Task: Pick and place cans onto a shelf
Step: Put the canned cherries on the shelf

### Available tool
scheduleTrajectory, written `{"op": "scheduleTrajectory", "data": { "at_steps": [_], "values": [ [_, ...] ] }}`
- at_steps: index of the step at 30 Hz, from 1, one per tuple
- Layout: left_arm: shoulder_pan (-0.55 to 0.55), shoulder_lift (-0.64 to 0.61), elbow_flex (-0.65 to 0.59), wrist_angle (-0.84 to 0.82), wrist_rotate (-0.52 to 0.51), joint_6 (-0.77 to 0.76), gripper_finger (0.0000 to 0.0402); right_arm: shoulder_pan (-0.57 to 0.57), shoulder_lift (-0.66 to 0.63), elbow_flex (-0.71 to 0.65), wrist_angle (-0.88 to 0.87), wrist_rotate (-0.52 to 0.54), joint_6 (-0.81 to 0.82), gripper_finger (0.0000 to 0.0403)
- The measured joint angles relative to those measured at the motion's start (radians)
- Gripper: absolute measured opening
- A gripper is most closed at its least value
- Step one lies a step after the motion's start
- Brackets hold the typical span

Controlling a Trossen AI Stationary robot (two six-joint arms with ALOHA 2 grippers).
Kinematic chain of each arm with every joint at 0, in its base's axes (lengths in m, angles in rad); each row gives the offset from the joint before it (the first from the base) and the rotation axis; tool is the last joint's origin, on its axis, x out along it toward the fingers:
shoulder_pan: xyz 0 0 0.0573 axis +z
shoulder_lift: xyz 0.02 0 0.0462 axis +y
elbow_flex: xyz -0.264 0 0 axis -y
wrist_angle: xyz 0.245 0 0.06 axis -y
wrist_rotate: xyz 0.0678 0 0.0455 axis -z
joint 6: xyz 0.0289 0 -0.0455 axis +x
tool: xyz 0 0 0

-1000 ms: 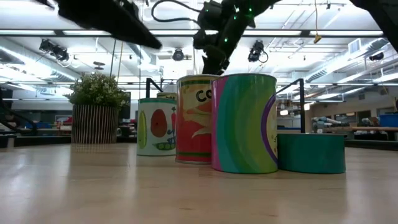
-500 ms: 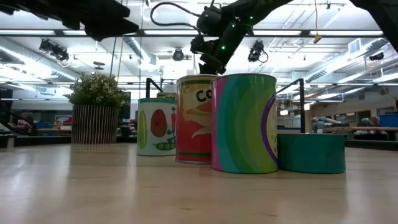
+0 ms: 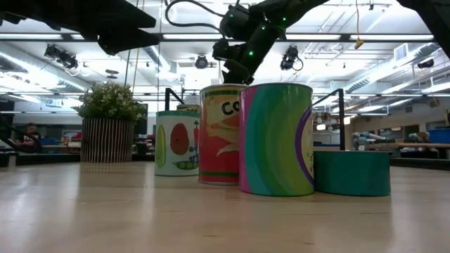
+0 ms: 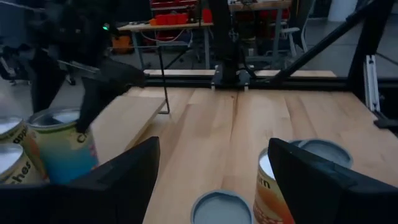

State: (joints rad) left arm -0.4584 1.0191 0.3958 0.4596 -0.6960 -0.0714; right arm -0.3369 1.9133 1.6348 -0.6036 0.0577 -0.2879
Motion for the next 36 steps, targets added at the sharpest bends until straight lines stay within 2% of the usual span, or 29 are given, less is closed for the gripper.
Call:
{"op": "scheduleTrajectory", "data": {
  "at_steps": [7, 13, 24, 36],
  "values": [
    [0.007, 0.001, 0.0, -0.006, 0.0, -0.041, 0.0304, 0.007, 0.0, -0.016, 0.009, 0.055, 0.0, 0.0334],
    [0.008, 0.001, 0.0, -0.007, 0.001, -0.041, 0.0304, 0.006, 0.0, -0.016, 0.04, 0.014, 0.001, 0.0338],
    [0.008, 0.001, 0.0, -0.007, 0.001, -0.041, 0.0304, 0.004, 0.0, -0.016, 0.042, 0.019, 0.004, 0.0373],
    [0.008, 0.001, 0.001, -0.021, 0.001, -0.045, 0.0304, 0.031, -0.002, 0.033, 0.023, 0.083, 0.023, 0.0374]
  ]
}}
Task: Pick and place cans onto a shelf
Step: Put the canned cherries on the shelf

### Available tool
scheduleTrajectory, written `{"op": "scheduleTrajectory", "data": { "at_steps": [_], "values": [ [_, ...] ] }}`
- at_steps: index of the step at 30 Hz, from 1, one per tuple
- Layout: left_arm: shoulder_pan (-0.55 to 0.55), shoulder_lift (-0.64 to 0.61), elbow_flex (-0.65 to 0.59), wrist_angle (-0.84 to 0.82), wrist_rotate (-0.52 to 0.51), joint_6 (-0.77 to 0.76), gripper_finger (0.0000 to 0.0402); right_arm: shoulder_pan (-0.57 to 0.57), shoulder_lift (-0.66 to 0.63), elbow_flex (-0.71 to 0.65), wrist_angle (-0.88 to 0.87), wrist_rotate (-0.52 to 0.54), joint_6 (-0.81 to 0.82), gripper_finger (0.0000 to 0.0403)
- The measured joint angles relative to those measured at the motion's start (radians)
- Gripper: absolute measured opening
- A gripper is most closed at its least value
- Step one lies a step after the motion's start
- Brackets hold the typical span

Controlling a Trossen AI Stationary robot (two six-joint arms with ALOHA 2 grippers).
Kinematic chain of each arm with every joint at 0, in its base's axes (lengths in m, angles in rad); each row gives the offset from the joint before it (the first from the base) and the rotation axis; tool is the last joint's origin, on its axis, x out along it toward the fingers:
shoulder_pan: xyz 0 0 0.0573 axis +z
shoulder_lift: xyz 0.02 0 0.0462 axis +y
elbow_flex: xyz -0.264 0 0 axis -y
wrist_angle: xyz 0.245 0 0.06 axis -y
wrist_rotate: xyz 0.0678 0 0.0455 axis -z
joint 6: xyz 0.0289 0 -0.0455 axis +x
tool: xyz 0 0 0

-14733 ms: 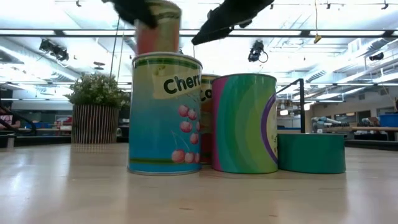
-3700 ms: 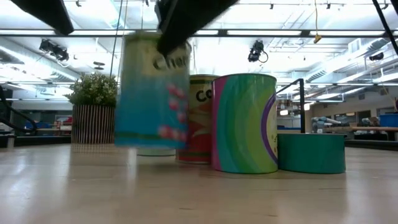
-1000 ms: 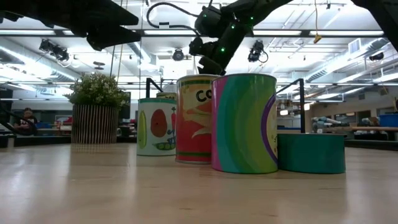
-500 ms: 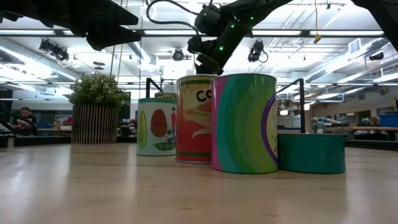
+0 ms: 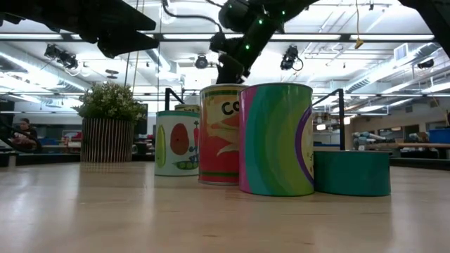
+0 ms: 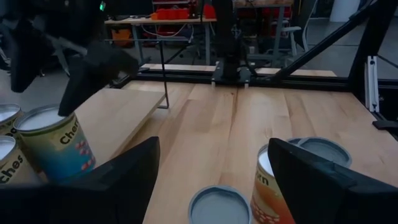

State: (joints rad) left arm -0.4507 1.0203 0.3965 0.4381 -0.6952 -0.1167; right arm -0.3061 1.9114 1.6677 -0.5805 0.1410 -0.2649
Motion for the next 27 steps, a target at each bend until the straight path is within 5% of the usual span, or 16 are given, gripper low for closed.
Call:
{"op": "scheduleTrajectory", "data": {
  "at_steps": [10, 18, 27],
  "values": [
    [-0.001, 0.0, 0.0, -0.038, 0.0, -0.036, 0.0304, 0.058, -0.002, 0.108, -0.363, 0.188, 0.037, 0.0375],
    [-0.001, 0.0, 0.0, -0.04, 0.0, -0.056, 0.0304, -0.031, 0.002, -0.057, -0.149, 0.291, 0.033, 0.0373],
    [-0.001, 0.0, 0.0, -0.046, 0.0, -0.056, 0.0304, -0.063, 0.002, -0.131, 0.034, 0.165, 0.045, 0.0372]
  ]
}}
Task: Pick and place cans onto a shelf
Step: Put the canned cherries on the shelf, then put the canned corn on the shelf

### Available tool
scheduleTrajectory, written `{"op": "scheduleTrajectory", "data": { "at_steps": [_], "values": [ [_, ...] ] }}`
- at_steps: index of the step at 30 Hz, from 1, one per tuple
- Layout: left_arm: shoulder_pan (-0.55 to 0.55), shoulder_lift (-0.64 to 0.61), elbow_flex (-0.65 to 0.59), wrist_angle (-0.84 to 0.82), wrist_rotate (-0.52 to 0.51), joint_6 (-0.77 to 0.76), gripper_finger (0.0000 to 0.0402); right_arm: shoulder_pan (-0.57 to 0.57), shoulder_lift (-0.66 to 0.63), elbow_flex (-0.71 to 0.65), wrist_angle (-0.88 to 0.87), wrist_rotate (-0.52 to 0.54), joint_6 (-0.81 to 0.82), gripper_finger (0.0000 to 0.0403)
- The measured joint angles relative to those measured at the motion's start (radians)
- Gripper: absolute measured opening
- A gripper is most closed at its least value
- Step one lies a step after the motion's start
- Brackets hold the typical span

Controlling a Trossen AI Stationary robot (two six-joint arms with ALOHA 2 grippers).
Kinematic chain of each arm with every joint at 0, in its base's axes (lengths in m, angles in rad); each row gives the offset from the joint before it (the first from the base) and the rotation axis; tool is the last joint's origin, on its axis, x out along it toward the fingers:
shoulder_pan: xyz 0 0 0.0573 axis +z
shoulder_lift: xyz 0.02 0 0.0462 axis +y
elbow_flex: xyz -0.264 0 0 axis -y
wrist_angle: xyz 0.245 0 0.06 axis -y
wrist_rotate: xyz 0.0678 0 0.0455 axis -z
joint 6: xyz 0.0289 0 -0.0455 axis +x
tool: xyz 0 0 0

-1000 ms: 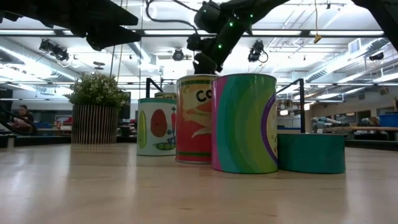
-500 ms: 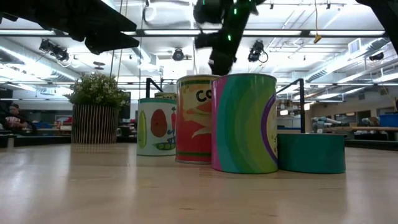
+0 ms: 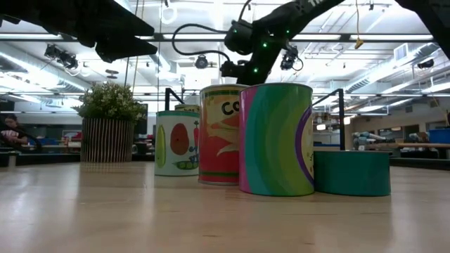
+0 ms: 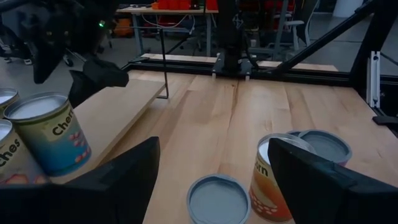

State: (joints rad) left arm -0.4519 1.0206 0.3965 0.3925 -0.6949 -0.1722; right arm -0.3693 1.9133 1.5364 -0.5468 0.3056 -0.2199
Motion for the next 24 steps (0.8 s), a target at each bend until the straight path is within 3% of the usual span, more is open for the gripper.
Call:
{"op": "scheduleTrajectory", "data": {
  "at_steps": [9, 18, 20, 24],
  "values": [
    [0.0, 0.0, 0.0, -0.003, 0.0, 0.0, 0.0304, 0.017, 0.0, 0.0, 0.006, 0.014, 0.018, 0.0372],
    [0.0, 0.0, 0.0, -0.01, 0.0, 0.0, 0.0304, 0.06, -0.059, -0.001, -0.145, 0.029, 0.054, 0.0372],
    [0.0, 0.0, 0.0, -0.012, 0.0, 0.0, 0.0304, 0.084, -0.08, -0.001, -0.187, -0.03, 0.075, 0.0372],
    [0.001, 0.0, 0.0, -0.017, 0.0, 0.0, 0.0304, 0.143, -0.103, -0.001, -0.19, -0.254, 0.156, 0.0372]
  ]
}}
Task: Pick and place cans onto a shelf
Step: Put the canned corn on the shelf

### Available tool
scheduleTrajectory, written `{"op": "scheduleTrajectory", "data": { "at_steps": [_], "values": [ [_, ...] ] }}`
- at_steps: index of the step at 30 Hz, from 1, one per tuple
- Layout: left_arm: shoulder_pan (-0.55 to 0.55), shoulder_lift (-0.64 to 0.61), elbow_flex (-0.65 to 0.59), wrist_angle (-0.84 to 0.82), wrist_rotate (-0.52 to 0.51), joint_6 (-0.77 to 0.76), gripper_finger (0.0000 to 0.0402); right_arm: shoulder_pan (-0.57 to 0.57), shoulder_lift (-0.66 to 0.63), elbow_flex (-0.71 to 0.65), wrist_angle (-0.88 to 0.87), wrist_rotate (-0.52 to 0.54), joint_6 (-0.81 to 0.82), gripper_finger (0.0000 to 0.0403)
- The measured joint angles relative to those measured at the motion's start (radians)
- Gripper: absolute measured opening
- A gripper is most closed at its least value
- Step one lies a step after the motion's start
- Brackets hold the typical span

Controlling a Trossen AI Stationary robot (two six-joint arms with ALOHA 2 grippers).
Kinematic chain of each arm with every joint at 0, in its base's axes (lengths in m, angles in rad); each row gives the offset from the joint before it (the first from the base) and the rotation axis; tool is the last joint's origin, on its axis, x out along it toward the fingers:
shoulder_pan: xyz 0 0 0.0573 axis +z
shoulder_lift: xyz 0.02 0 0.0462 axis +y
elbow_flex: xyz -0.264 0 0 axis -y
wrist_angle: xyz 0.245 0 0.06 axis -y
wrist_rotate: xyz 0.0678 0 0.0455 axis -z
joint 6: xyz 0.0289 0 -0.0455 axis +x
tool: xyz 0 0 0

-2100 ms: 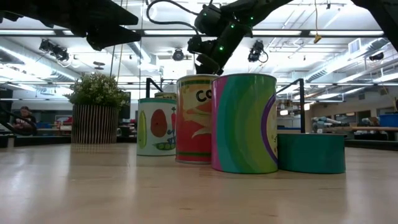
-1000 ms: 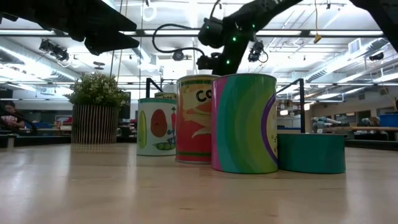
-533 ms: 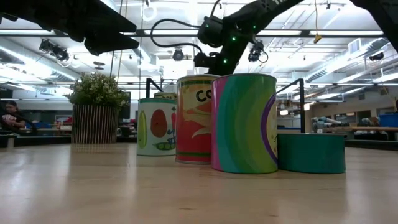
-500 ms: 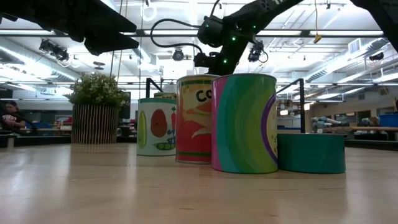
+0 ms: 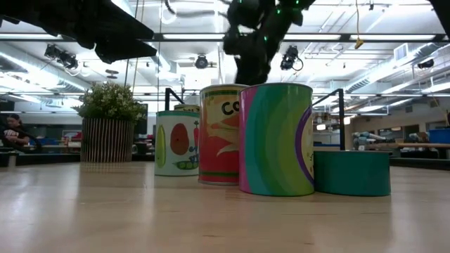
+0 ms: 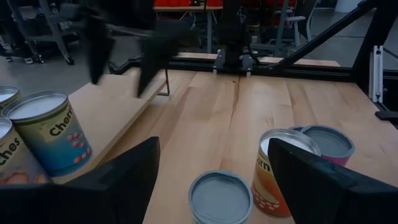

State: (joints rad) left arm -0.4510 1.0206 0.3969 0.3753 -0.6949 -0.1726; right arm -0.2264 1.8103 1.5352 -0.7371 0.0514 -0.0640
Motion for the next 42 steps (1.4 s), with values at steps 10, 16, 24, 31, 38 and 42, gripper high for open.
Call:
{"op": "scheduleTrajectory", "data": {
  "at_steps": [10, 16, 24, 31, 38, 42],
  "values": [
    [0.012, 0.0, 0.0, 0.006, 0.0, -0.019, 0.0304, 0.253, 0.027, 0.005, 0.059, 0.068, 0.044, 0.0372],
    [0.012, 0.0, 0.001, 0.044, 0.0, -0.017, 0.0304, 0.308, 0.077, 0.069, 0.035, 0.049, 0.109, 0.0372],
    [0.011, 0.0, 0.001, 0.04, 0.0, 0.001, 0.0304, 0.374, 0.167, 0.199, -0.037, 0.041, 0.117, 0.0372],
    [0.011, 0.0, 0.001, 0.033, 0.0, 0.0, 0.0304, 0.406, 0.228, 0.252, -0.069, 0.035, 0.118, 0.0375],
    [0.011, 0.0, 0.001, 0.031, 0.0, 0.0, 0.0304, 0.438, 0.235, 0.262, -0.079, 0.033, 0.133, 0.0385],
    [0.011, 0.0, 0.0, 0.031, 0.0, 0.0, 0.0304, 0.465, 0.241, 0.261, -0.077, 0.03, 0.134, 0.0397]
  ]
}}
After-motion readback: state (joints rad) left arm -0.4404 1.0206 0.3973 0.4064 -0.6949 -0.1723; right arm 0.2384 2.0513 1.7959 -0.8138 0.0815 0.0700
